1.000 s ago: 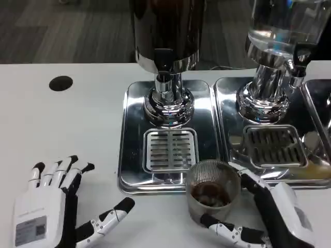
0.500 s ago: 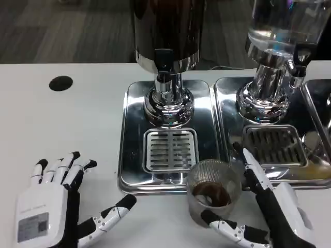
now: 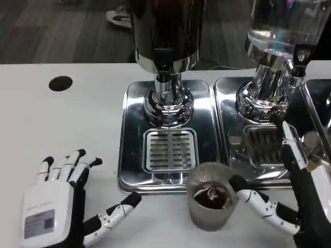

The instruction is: Grasp the cup under the faucet to collect the drink, then remove the cup.

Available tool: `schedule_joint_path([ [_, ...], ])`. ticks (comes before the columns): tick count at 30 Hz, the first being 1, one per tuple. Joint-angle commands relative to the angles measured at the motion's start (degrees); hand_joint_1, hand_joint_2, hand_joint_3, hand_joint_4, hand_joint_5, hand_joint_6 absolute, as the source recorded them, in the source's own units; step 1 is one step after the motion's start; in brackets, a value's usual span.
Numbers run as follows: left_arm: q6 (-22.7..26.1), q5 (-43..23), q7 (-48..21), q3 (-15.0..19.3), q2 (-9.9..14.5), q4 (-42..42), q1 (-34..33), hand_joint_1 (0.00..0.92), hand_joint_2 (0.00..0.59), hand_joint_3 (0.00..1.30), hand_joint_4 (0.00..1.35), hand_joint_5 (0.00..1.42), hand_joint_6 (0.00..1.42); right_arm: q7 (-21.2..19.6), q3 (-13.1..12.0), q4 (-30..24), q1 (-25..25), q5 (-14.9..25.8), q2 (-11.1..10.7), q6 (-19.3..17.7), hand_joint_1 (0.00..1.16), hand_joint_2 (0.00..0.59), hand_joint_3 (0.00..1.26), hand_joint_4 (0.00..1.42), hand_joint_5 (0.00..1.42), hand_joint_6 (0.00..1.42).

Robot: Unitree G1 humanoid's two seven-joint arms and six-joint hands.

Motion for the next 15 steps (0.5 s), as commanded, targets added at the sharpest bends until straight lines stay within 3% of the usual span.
schedule_joint_path([
  [1, -0.65, -0.4, 1.4, -0.07, -0.21, 1.18, -0.47, 0.0, 0.089, 0.37, 0.0, 0.18, 0.08, 1.56, -0.25, -0.4, 0.73, 0.39, 0.0, 1.1, 0.4, 0.159, 0.0, 0.0, 0.0, 0.0],
  [5, -0.54, -0.59, 1.24, 0.26, 0.04, 0.67, -0.54, 0.0, 0.088, 0.32, 0.0, 0.17, 0.08, 2.12, -0.95, -1.08, 0.59, 1.53, 0.48, 0.76, 0.33, 0.194, 0.0, 0.0, 0.0, 0.0],
  [8, -0.53, -0.73, 0.89, 0.64, 0.48, -0.05, -0.43, 0.0, 0.091, 0.26, 0.0, 0.15, 0.07, 2.37, -2.39, -2.58, -0.63, 2.07, 0.69, 2.12, 0.1, 0.325, 0.01, 0.0, 0.0, 0.0],
  [10, -0.95, -1.17, 0.74, 1.14, 0.93, -0.59, -0.13, 0.0, 0.091, 0.24, 0.0, 0.14, 0.07, 2.19, -3.45, -3.73, -1.74, 1.14, 0.66, 3.99, 0.04, 0.397, 0.04, 0.0, 0.0, 0.0],
  [12, -1.32, -1.52, 0.57, 1.41, 1.17, -0.88, 0.12, 0.0, 0.093, 0.23, 0.0, 0.13, 0.06, 2.44, -3.99, -4.57, -2.87, -0.72, 0.38, 6.3, 0.0, 0.445, 0.07, 0.0, 0.0, 0.0],
  [15, -2.9, -2.1, 1.47, 1.47, 1.42, -1.62, 1.83, 0.0, 0.095, 0.21, 0.0, 0.12, 0.05, 1.62, -3.94, -3.88, -5.94, -6.65, -1.18, 9.82, 0.0, 0.508, 0.13, 0.0, 0.0, 0.01],
])
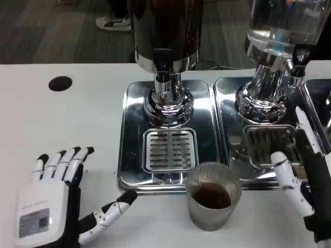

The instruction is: Grasp the cup under the faucet to collect the drink, then remove the cup.

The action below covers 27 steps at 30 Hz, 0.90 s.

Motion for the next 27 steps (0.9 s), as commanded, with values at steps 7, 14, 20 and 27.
schedule_joint_path([
  [7, -4.79, 0.8, 2.27, -0.98, 1.35, -2.17, 4.76, 0.0, 0.105, 0.18, 0.0, 0.12, 0.05, -5.95, 3.34, 5.97, -9.39, -22.09, -6.75, 10.16, 0.0, 0.555, 0.13, 0.0, 0.0, 0.0],
  [14, -3.27, 5.37, 2.06, -2.97, 1.78, -4.43, 8.73, 0.0, 0.107, 0.16, 0.0, 0.1, 0.05, -11.81, 8.44, 15.44, -12.01, -29.82, -11.6, 12.82, 0.0, 0.576, 0.12, 0.0, 0.0, 0.0],
  [20, -2.73, 5.87, 3.74, -2.77, 0.34, -4.44, 10.48, 0.0, 0.113, 0.15, 0.0, 0.1, 0.05, -14.19, 9.75, 17.6, -12.24, -29.45, -14.06, 12.69, 0.0, 0.586, 0.12, 0.0, 0.0, 0.0],
  [27, -3.07, 5.25, 4.2, -2.49, 0.1, -4.37, 10.24, 0.0, 0.125, 0.16, 0.0, 0.1, 0.05, -16.3, 10.89, 17.22, -12.0, -29.24, -14.66, 13.17, 0.0, 0.585, 0.12, 0.0, 0.0, 0.0],
])
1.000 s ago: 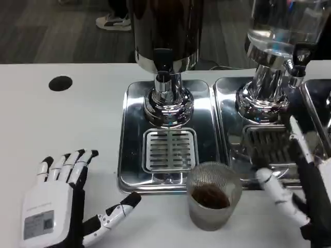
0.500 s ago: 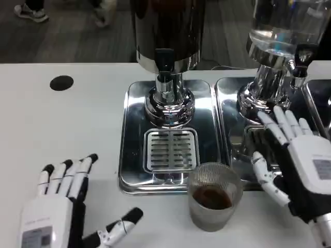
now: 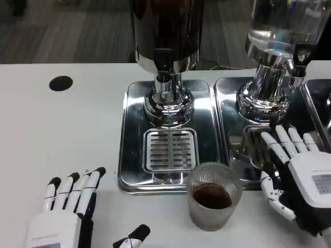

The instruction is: Grasp the cup under the faucet to collect the drink, then remove the cup.

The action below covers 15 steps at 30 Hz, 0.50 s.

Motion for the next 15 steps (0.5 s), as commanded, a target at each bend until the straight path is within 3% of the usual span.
schedule_joint_path([
  [1, -0.04, -0.49, 0.7, 0.26, -0.04, -0.34, -0.07, 0.0, 0.125, 0.16, 0.0, 0.1, 0.05, -1.39, 0.85, -0.16, -0.41, 0.33, -0.68, 0.39, 0.0, 0.585, 0.12, 0.0, 0.0, 0.0],
  [15, -0.7, -2.82, 0.55, 1.27, 0.02, -0.25, 0.02, 0.0, 0.138, 0.17, 0.0, 0.1, 0.05, -1.55, 1.89, -0.05, -1.28, 1.45, -0.61, 1.05, 0.0, 0.586, 0.12, 0.0, 0.0, 0.0],
])
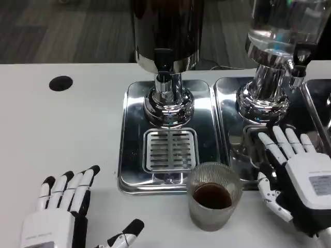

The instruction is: Grasp the cup under the faucet to collect the drink, then remove the cup.

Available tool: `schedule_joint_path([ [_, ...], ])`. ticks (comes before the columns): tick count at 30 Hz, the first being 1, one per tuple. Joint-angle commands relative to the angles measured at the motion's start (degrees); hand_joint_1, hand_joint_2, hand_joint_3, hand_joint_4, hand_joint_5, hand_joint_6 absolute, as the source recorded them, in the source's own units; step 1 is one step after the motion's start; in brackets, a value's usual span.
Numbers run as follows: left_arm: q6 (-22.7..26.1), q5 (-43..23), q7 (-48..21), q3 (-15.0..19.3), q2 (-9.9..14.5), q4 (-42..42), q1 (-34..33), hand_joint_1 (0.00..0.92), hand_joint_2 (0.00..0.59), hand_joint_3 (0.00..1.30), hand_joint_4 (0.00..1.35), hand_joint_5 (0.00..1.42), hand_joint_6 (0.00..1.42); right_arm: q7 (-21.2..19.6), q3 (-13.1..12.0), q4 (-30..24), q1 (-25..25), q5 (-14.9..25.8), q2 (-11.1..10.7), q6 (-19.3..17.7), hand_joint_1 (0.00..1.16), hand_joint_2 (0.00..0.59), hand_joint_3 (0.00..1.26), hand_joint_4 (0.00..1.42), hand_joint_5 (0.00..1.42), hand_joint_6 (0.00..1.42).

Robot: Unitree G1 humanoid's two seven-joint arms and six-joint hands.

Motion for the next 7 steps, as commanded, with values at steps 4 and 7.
schedule_joint_path([
  [4, -0.29, -0.69, 0.68, 0.25, -0.38, -0.33, -0.04, 0.0, 0.141, 0.18, 0.0, 0.11, 0.05, -0.37, 0.19, -0.87, -1.07, 1.34, -0.89, -0.15, 0.0, 0.586, 0.11, 0.0, 0.0, 0.0],
  [7, 0.26, -0.31, 0.47, 0.19, -0.82, -1.07, -0.34, 0.0, 0.141, 0.18, 0.0, 0.11, 0.05, -0.39, 0.21, -1.38, -1.08, 1.57, -1.0, -0.15, 0.0, 0.586, 0.11, 0.0, 0.0, 0.0],
])
